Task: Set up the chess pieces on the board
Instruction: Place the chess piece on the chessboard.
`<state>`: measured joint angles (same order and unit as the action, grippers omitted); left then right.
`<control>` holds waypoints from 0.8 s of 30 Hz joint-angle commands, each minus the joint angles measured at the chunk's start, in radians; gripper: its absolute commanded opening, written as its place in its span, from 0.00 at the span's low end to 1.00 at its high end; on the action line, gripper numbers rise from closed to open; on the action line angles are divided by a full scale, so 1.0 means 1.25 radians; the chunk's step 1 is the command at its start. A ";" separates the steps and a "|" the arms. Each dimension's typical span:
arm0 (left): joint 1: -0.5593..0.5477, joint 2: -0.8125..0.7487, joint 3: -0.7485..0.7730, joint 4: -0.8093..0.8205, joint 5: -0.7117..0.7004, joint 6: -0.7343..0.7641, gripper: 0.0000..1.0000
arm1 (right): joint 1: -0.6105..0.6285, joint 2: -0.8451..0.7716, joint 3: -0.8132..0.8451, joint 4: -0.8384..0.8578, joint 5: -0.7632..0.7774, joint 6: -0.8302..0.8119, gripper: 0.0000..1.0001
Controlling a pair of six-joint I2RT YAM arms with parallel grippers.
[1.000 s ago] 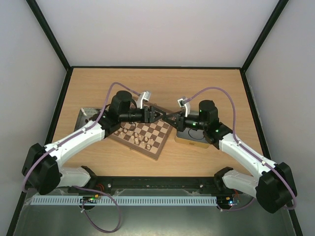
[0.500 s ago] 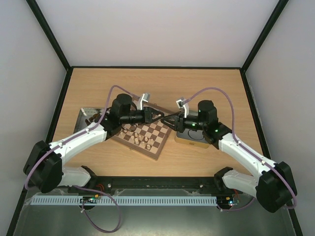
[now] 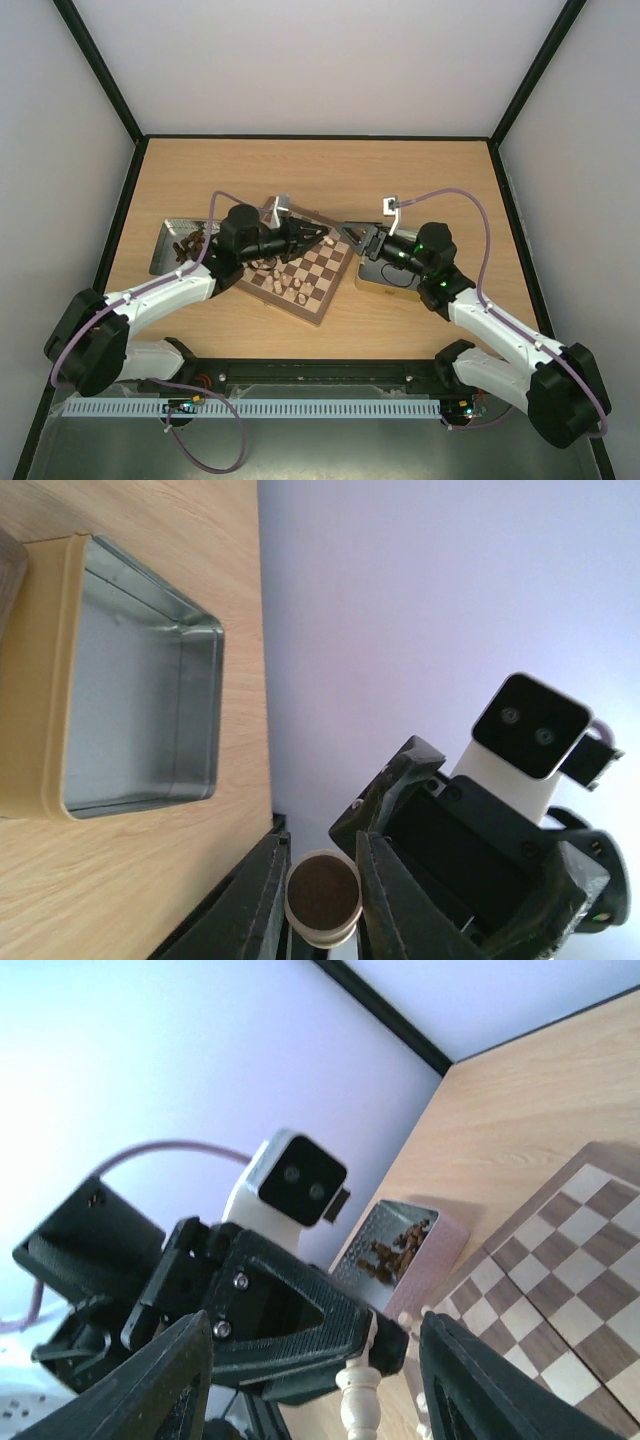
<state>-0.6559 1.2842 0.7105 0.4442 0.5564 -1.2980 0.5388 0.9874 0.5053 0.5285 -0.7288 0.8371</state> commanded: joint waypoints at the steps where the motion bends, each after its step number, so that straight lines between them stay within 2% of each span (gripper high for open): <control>1: 0.004 -0.002 -0.037 0.177 -0.037 -0.193 0.13 | 0.006 0.013 -0.009 0.097 0.078 0.097 0.56; 6: 0.004 0.012 -0.054 0.245 -0.056 -0.267 0.13 | 0.019 0.068 0.000 0.125 0.066 0.147 0.56; 11: 0.004 0.013 -0.058 0.233 -0.084 -0.276 0.12 | 0.035 0.092 0.003 0.118 0.062 0.158 0.55; 14: 0.004 0.016 -0.064 0.230 -0.095 -0.279 0.13 | 0.043 0.090 0.004 0.120 0.061 0.161 0.50; 18: 0.004 0.019 -0.064 0.231 -0.101 -0.278 0.13 | 0.053 0.091 0.003 0.123 0.067 0.173 0.36; 24: 0.004 0.016 -0.071 0.224 -0.110 -0.273 0.13 | 0.073 0.106 0.009 0.125 0.076 0.189 0.29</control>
<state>-0.6559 1.3060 0.6361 0.6971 0.4385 -1.6367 0.6121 1.1027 0.5011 0.6411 -0.6464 1.0554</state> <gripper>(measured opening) 0.163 0.299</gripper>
